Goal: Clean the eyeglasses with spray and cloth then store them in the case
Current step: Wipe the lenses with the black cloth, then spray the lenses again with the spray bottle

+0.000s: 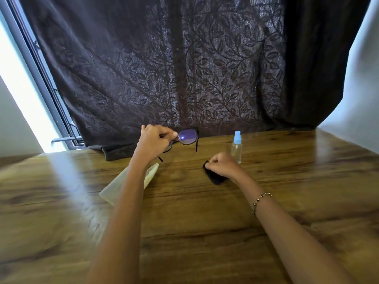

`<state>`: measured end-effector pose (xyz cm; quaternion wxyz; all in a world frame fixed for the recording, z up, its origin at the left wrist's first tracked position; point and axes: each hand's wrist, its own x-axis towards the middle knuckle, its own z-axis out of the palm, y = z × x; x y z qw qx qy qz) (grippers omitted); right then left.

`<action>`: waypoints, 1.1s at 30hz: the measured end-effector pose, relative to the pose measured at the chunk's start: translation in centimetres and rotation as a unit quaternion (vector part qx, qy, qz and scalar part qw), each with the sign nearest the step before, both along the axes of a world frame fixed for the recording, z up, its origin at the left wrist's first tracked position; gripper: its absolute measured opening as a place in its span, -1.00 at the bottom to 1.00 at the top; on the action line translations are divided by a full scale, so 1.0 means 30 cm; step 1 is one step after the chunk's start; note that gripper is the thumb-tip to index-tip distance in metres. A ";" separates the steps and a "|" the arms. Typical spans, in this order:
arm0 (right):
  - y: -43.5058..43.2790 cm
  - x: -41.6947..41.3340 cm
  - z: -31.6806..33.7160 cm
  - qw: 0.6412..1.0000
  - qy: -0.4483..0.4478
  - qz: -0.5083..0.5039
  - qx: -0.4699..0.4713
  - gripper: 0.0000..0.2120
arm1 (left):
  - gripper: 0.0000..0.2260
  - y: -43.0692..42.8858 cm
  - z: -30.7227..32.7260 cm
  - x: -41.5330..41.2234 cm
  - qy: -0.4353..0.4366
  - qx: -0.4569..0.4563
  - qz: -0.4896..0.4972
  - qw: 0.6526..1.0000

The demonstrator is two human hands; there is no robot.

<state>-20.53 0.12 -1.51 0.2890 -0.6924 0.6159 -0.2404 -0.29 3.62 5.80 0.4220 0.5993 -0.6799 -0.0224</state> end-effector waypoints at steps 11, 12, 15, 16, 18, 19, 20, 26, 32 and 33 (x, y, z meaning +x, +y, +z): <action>0.025 0.013 0.066 0.892 -0.450 0.005 0.052 -0.80 | -0.85 0.028 0.020 0.013 0.007 0.005 -0.012 1.000; 0.031 0.017 0.072 0.856 -0.507 0.027 0.100 -0.77 | -0.86 0.031 0.025 0.023 0.019 0.003 -0.021 1.000; 0.043 0.035 0.084 0.761 -0.621 0.081 0.170 -0.72 | -0.88 0.045 0.040 0.054 0.050 -0.004 -0.052 0.997; 0.047 0.040 0.090 0.735 -0.648 0.093 0.176 -0.70 | -0.88 0.048 0.042 0.064 0.050 -0.008 -0.062 0.997; 0.056 0.050 0.108 0.690 -0.693 0.115 0.176 -0.70 | -0.81 0.054 0.044 0.077 0.037 -0.017 -0.083 0.996; 0.061 0.055 0.118 0.674 -0.708 0.123 0.170 -0.71 | -0.77 0.056 0.044 0.081 0.029 -0.019 -0.093 0.995; 0.065 0.059 0.128 0.663 -0.720 0.127 0.162 -0.74 | -0.74 0.056 0.043 0.085 0.022 -0.019 -0.103 0.994; 0.081 0.074 0.151 0.630 -0.757 0.127 0.119 -0.85 | -0.81 0.055 0.024 0.081 0.018 0.005 -0.155 0.988; 0.099 0.112 0.144 0.683 -0.713 0.138 0.074 -0.93 | -0.84 0.085 0.104 0.087 -0.014 -0.010 -0.115 0.993; 0.105 0.121 0.144 0.689 -0.708 0.139 0.068 -0.93 | -0.86 0.092 0.122 0.077 -0.011 -0.010 -0.117 0.993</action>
